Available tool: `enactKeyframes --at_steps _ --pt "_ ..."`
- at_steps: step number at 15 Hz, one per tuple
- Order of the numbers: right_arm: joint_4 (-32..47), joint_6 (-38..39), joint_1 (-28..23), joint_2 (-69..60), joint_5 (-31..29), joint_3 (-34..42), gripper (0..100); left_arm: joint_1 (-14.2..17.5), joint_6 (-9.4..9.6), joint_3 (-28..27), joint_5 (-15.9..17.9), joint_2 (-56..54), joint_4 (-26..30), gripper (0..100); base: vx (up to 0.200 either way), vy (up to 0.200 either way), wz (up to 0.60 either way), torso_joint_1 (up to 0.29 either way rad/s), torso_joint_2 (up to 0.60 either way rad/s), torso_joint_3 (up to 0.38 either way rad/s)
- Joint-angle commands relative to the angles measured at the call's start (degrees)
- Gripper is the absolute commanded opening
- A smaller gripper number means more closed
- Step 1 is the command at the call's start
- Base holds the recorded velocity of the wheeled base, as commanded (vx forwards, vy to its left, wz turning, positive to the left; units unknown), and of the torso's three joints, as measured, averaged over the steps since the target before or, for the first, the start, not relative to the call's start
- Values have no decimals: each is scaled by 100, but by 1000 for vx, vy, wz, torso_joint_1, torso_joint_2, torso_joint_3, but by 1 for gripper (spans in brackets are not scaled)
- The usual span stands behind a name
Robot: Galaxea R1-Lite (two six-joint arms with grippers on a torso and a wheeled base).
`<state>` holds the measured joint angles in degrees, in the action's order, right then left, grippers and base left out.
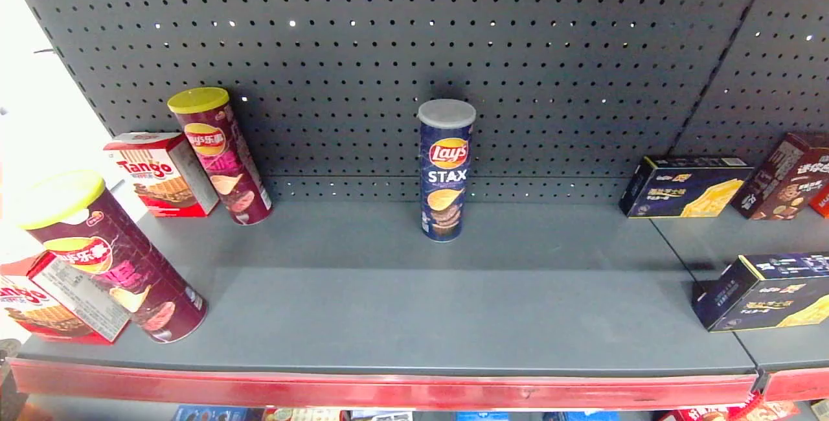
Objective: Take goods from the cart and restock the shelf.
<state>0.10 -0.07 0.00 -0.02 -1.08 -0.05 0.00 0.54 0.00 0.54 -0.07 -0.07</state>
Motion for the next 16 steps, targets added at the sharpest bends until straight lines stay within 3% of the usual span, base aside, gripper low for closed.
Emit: enactKeyframes --at_steps 1,12,16 --pt "-1 7 0 2 -6 5 100 0 -1 0 -10 7 -1 100 0 0 0 0 0 0" --pt "-1 7 0 2 -23 5 100 0 -45 0 -115 7 -1 100 0 0 545 3 3 3" --pt "-1 7 0 2 -23 5 100 0 -45 0 -124 7 -1 100 0 0 0 0 0 0"
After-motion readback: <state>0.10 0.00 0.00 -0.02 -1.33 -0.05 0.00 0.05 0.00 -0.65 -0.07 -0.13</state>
